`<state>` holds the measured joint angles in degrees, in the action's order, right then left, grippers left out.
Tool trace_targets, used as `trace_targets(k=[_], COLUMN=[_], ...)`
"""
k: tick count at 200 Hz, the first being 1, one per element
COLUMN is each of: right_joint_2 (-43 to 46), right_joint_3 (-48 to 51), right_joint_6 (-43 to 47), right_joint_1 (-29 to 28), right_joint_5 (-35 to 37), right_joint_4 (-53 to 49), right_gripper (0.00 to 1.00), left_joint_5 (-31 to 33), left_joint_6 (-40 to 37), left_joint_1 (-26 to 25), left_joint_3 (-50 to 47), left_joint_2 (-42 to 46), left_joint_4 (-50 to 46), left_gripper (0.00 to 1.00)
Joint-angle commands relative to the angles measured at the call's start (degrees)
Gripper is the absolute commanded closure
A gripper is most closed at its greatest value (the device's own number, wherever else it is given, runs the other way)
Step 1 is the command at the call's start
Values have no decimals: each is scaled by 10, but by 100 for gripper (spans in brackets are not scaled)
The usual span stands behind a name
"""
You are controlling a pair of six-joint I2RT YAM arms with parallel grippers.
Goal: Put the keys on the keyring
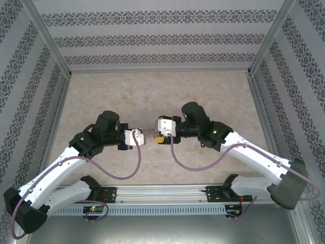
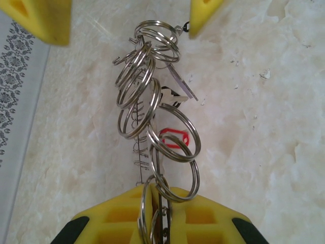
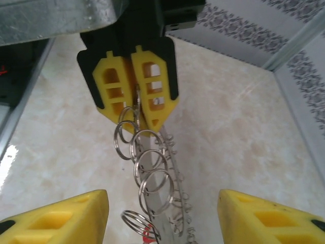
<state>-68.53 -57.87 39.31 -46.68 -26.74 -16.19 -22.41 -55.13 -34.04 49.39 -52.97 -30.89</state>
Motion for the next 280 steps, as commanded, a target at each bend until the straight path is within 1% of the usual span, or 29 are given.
trace_targets(k=[1,26,64,103,114,131,145,173,190,211,228,256,280], right_joint_2=[-8,-6,7,15,17,16,5,-23,-41,-63,-80,-113,-138], right_joint_3=[-26,-23,-6,-13,-17,-26,-42,-79,-106,-131,-146,-174,-193], right_joint_6=[10,36,36,50,52,58,67,94,131,140,134,116,99], right_joint_1=[-5,-5,-6,-4,-4,4,10,14,18,24,25,25,23], right_joint_5=[-51,-36,-22,-25,-33,-71,-89,-99,-105,-106,-115,-121,-122], right_joint_4=[-69,-117,-115,-128,-126,-135,-153,-208,-263,-297,-309,-325,-336], right_gripper=[43,43,48,47,45,41,40,40,43,57,62,67,66], left_joint_5=[-11,-4,-8,-14,-24,-38,-44,-46,-47,-49,-50,-46,-41], left_joint_6=[-38,-50,-57,-77,-103,-133,-145,-168,-184,-209,-232,-274,-289], left_joint_1=[-4,-4,-4,-4,-4,-4,-4,-4,-4,-5,-5,-8,-12], left_joint_3=[-4,-6,-9,-19,-27,-48,-53,-48,-49,-48,-50,-50,-47], left_joint_2=[14,19,18,25,29,41,43,37,38,38,39,37,34], left_joint_4=[21,28,29,33,33,52,58,43,42,34,30,19,12], left_gripper=[100,100,100,100,100,100,100,100,100,100,100,100,100])
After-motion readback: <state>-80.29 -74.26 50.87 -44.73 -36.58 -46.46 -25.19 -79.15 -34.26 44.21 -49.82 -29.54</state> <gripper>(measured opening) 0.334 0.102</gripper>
